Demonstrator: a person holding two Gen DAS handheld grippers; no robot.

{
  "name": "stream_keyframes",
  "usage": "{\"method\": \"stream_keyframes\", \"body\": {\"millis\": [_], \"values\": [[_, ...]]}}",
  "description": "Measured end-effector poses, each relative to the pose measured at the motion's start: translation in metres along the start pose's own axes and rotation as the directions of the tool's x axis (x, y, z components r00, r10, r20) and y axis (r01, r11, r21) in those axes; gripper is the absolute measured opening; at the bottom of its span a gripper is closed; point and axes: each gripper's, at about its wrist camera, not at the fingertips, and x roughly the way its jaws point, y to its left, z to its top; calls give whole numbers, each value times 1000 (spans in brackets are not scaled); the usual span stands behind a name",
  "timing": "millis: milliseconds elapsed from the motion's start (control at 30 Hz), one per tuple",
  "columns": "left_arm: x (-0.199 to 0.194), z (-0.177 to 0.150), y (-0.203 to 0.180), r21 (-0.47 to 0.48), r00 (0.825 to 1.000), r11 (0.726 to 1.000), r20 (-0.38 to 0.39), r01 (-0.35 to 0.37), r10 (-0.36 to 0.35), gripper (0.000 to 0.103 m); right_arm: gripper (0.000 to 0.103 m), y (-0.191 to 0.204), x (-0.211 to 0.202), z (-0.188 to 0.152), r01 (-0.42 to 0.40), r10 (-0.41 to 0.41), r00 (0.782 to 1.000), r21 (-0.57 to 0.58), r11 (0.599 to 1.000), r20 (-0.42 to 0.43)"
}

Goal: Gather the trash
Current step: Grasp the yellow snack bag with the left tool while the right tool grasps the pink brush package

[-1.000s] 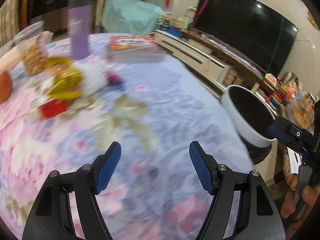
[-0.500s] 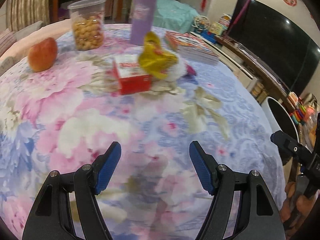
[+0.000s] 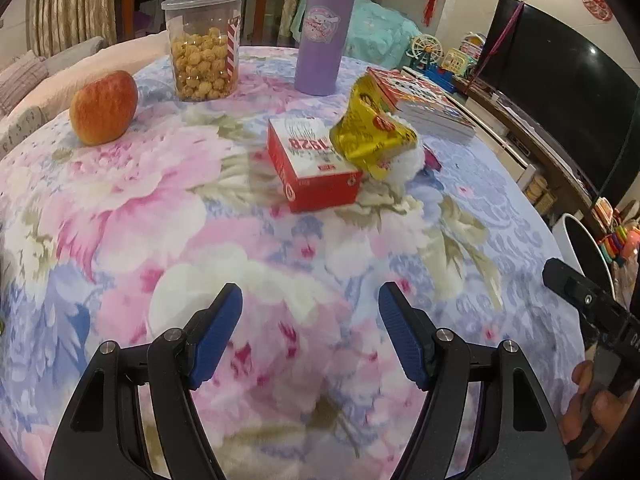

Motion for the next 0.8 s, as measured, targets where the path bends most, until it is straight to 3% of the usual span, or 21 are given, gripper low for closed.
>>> {"method": "stream_keyframes", "body": {"millis": [233, 533, 567, 600, 667, 800], "values": [[22, 30, -5, -8, 999, 1000, 24, -29, 29, 72, 88, 5, 15, 12, 39, -38, 999, -66, 997, 5], [55, 61, -2, 20, 996, 996, 37, -81, 80, 69, 85, 4, 34, 29, 3, -4, 1000, -60, 998, -3], [55, 62, 0, 20, 997, 997, 48, -68, 67, 53, 85, 4, 36, 30, 1, -1, 1000, -56, 998, -5], [54, 62, 1, 23, 998, 998, 47, -52, 51, 46, 85, 3, 37, 30, 0, 0, 1000, -53, 999, -5], [54, 60, 3, 30, 1000, 999, 23, -13, 13, 6, 85, 3, 39, 32, -7, 7, 1000, -45, 999, -6], [36, 40, 8, 56, 999, 998, 2, 42, -42, 4, 84, 8, 40, 31, -31, 30, 999, -36, 999, -12]]}}
